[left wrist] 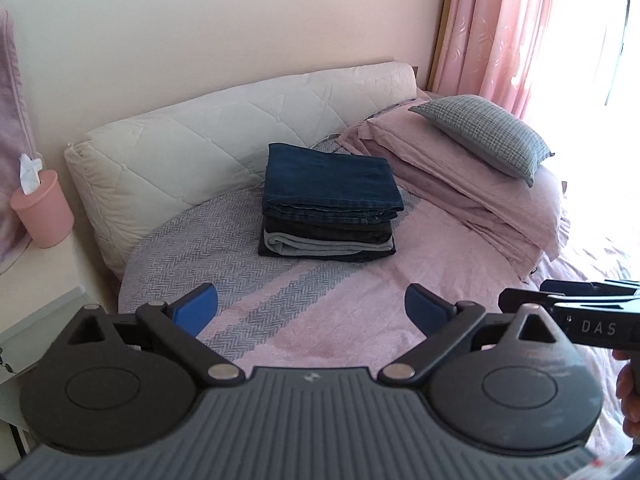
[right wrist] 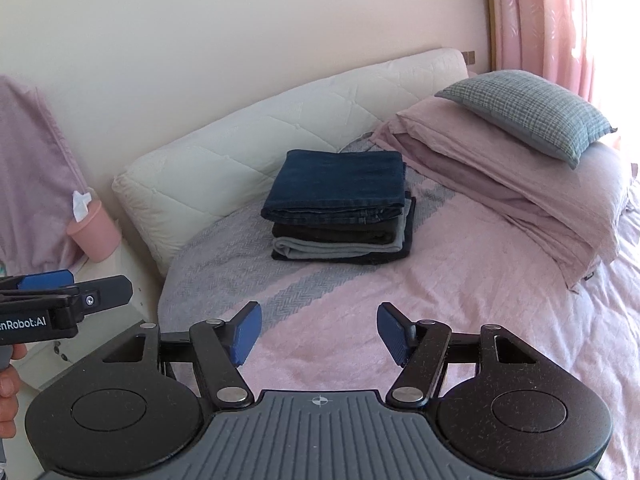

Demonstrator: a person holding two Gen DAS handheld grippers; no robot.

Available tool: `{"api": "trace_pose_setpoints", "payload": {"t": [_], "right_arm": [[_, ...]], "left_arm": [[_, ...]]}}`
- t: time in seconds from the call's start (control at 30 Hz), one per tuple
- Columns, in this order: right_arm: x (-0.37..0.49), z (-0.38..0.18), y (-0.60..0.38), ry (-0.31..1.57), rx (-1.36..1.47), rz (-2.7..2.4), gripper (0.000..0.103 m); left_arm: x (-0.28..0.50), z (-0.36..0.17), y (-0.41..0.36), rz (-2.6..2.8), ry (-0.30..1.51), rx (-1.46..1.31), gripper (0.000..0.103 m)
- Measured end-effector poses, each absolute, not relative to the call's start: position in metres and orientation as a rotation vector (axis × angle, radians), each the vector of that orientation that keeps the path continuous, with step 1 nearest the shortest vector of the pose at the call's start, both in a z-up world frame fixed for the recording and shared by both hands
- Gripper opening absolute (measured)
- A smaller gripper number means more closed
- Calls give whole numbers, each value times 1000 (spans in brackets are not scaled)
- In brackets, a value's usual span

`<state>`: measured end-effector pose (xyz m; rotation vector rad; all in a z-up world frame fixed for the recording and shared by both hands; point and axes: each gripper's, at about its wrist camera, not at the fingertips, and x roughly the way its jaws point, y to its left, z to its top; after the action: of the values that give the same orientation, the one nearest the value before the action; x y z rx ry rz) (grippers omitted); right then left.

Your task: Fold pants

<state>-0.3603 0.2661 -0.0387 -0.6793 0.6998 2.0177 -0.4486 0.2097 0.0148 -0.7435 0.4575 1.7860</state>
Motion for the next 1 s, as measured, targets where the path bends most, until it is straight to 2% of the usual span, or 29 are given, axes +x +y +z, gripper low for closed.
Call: {"api": "trace_pose_setpoints", "payload": {"t": [1.0], "right_arm": [[-381, -51, 287, 714, -753, 2020, 61]], "left_arm": [[-471, -10, 235, 1750, 516, -844, 98]]}}
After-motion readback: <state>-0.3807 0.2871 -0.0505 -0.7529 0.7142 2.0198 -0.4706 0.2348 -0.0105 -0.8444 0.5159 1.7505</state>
